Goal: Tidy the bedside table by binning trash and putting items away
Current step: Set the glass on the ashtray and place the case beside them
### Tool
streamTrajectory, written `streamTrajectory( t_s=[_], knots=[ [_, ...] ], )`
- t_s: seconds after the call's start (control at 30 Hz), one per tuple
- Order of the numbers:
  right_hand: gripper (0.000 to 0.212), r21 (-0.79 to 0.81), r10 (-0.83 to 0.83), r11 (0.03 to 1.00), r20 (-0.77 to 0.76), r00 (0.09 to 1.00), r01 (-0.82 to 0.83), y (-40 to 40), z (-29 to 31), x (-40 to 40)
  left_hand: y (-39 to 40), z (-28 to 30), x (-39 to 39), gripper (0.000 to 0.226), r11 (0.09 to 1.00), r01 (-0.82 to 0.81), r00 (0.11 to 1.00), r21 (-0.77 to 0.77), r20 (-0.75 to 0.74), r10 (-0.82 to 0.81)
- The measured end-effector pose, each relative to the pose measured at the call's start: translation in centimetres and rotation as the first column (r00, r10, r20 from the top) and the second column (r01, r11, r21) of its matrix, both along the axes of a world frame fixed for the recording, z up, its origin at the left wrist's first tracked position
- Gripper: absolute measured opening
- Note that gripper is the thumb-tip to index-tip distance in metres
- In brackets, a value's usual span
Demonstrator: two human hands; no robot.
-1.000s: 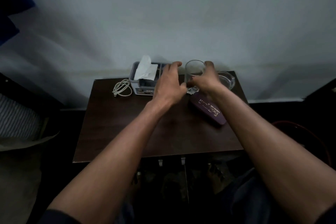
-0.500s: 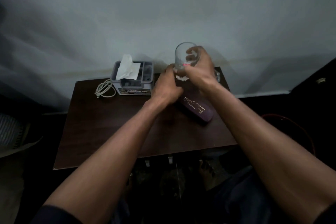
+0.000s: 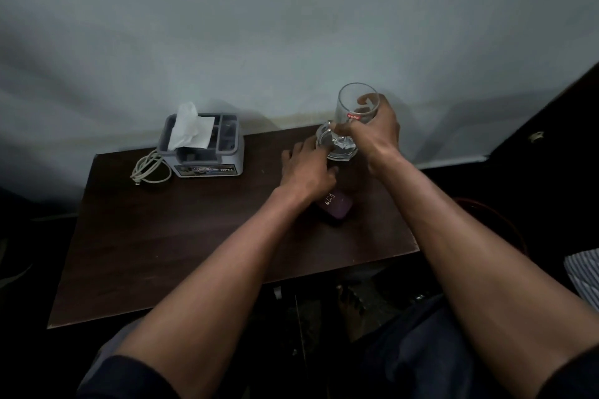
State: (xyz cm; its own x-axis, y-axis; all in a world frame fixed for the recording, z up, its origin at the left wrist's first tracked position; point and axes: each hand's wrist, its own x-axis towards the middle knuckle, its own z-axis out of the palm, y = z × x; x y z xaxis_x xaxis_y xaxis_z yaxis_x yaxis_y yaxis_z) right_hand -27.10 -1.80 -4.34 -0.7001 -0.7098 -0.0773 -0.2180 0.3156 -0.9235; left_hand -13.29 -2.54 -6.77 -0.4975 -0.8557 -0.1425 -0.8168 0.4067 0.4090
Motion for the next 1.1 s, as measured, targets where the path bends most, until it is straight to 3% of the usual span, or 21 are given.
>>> streamTrajectory(
  t_s=[0.37, 0.57, 0.73, 0.87, 0.97, 1.03, 1.1],
  knots=[
    [0.07, 0.033, 0.021, 0.999, 0.023, 1.0, -0.022, -0.1, -1.5, 0.7, 0.4, 0.2, -1.1, 0.043, 0.991, -0.135, 0.99, -0.024, -0.037, 0.134],
    [0.068, 0.049, 0.031, 0.998, 0.027, 0.999, -0.033, -0.1, -1.1, 1.6, 0.0, 1.0, -0.2, 0.046, 0.977, -0.184, 0.975, 0.105, -0.11, 0.195],
    [0.078, 0.102, 0.046, 0.994, -0.006, 0.999, -0.046, -0.2, -0.7, 2.1, 0.1, 1.0, 0.5, 0.048, 0.98, -0.179, 0.979, 0.088, -0.084, 0.186],
    [0.094, 0.2, 0.089, 0.977, -0.102, 0.991, -0.067, -0.1, 0.2, 1.9, 0.7, 1.4, 0.9, 0.066, 0.98, -0.194, 0.981, 0.042, 0.026, 0.193],
    [0.092, 0.442, 0.178, 0.896, -0.294, 0.939, -0.031, 0.3, 1.8, 1.5, 1.6, 1.6, 1.1, 0.086, 0.975, -0.219, 0.969, 0.03, 0.128, 0.214],
    [0.077, 0.64, 0.349, 0.768, -0.393, 0.851, -0.019, 1.2, 3.1, 1.3, 2.2, 1.4, 1.4, 0.095, 0.971, -0.229, 0.962, 0.075, 0.168, 0.214],
    [0.055, 0.791, 0.545, 0.609, -0.362, 0.756, -0.06, 2.2, 3.9, 1.5, 2.6, 1.3, 1.7, 0.1, 0.964, -0.232, 0.962, 0.126, 0.173, 0.209]
  ],
)
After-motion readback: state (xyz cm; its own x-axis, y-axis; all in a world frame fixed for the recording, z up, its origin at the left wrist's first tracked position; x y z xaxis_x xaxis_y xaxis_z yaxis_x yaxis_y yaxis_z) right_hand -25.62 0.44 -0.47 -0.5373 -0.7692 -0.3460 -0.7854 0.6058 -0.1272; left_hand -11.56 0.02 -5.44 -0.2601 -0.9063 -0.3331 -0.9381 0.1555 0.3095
